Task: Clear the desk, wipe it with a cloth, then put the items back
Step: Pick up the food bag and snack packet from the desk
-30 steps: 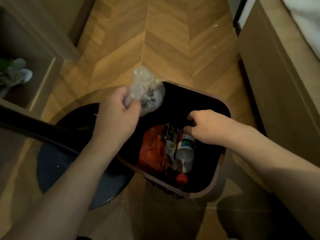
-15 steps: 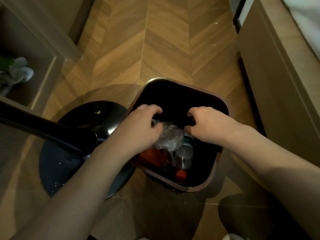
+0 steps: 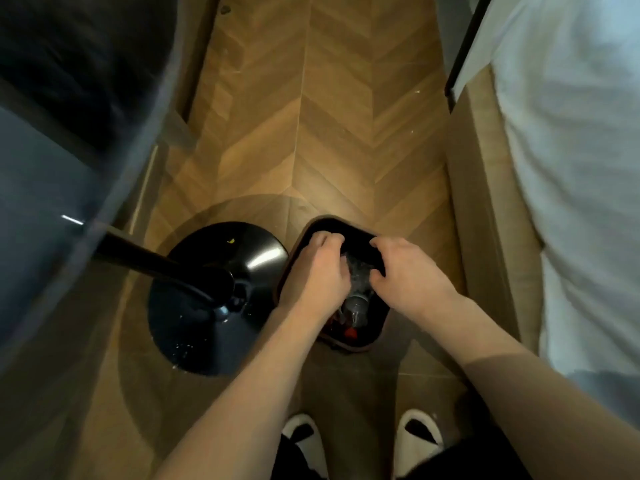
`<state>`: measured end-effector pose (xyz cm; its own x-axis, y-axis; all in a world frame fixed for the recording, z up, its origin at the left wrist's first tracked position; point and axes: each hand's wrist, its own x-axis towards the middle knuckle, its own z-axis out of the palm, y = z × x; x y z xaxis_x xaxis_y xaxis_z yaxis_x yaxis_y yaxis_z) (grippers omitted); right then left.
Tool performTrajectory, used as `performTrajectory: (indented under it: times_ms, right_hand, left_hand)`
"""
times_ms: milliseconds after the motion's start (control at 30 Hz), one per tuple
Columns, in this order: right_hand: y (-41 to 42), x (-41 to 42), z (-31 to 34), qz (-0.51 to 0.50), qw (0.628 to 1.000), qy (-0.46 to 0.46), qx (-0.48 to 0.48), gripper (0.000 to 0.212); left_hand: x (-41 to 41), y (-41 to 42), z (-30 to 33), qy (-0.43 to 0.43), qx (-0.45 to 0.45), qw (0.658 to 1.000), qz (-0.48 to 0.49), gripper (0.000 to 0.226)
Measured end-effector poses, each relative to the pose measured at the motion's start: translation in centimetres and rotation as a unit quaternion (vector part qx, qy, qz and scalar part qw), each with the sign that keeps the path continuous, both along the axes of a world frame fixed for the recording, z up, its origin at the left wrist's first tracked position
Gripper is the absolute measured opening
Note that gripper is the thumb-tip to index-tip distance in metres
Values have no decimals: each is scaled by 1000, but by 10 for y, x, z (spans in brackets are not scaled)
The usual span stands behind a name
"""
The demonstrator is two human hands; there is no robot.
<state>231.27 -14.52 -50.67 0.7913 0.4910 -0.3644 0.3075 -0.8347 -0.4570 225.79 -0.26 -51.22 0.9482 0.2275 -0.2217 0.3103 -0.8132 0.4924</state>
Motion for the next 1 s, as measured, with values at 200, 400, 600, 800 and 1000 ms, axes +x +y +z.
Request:
performTrajectory:
  times_ms: [200,400,600,800,1000]
  right_hand:
    - [-16,-4,197,-6,1000,-14,-13,52]
    - [-8,-16,406,7,1000,-11,3,57]
    - [40,-33,503,74,994,-77,38,51]
    - [111,-88,518,129,987,-83,47,56]
    - [191,-150,524,198,975,-82,59,57]
  left_hand:
    - [-1,-3,210,-21,9,1000,8,33]
    - [-27,13,421,-45,65,997,22,33]
    - [-59,60,522,-116,91,984,102,39]
    - [-137,114,530,-117,85,972,186,40]
    - [-221,184,537,-131,96,940,299,41]
